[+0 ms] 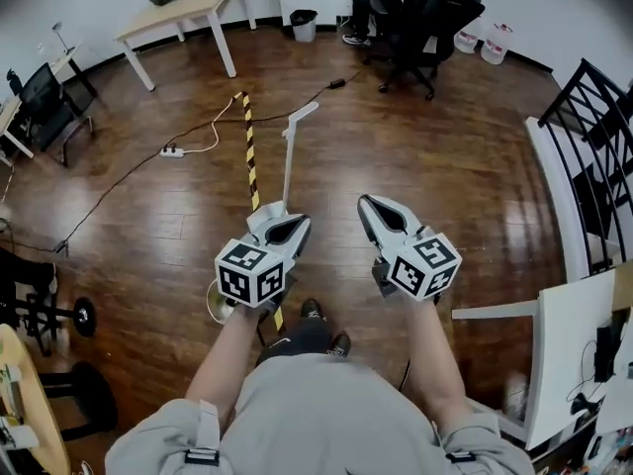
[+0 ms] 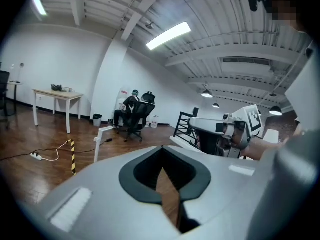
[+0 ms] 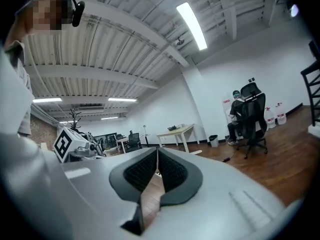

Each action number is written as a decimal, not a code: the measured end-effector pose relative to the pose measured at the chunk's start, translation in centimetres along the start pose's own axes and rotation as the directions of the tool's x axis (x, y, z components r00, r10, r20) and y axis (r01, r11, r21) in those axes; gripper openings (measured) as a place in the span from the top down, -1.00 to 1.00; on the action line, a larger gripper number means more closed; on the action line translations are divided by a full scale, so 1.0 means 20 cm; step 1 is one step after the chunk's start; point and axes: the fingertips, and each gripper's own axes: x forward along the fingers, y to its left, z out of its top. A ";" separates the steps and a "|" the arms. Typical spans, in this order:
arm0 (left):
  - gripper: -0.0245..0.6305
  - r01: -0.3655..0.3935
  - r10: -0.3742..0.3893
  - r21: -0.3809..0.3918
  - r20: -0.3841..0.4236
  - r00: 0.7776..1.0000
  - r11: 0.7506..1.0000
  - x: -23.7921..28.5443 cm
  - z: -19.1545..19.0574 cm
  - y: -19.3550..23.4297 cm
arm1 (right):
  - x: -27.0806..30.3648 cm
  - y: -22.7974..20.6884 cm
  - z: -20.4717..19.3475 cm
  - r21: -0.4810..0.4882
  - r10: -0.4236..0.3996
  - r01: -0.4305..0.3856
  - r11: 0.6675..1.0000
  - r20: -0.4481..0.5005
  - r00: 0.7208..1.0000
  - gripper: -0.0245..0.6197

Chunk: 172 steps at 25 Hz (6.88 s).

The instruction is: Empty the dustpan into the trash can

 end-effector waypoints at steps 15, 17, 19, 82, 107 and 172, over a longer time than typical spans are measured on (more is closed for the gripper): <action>0.91 -0.280 0.301 -0.177 0.102 0.948 0.943 0.36 0.09 0.91 | 1.23 -0.51 -0.39 0.005 0.250 -0.262 0.965 -0.315 0.915 0.24; 0.91 -0.327 0.351 -0.205 0.094 0.932 0.923 0.40 0.03 0.98 | 1.36 -0.58 -0.53 0.015 0.273 -0.288 0.957 -0.371 0.888 0.17; 0.91 -0.384 0.413 -0.234 0.093 0.906 0.893 0.44 -0.01 1.09 | 1.50 -0.66 -0.66 0.012 0.280 -0.306 0.952 -0.437 0.855 0.10; 0.91 -0.823 0.984 -0.567 -0.120 0.134 0.043 -1.19 -0.76 0.46 | 1.69 1.57 0.01 -0.124 0.840 -0.887 0.444 -0.286 0.460 0.33; 0.91 -0.793 0.989 -0.600 -0.017 0.149 0.109 -2.12 -1.01 0.41 | 1.44 2.88 -0.47 -0.358 0.787 -0.856 0.374 -0.366 0.497 0.33; 0.91 -0.780 0.862 -0.457 -0.055 0.505 0.428 -0.63 -0.37 1.08 | 2.02 0.82 0.37 -0.200 0.735 -0.758 0.621 -0.187 0.652 0.34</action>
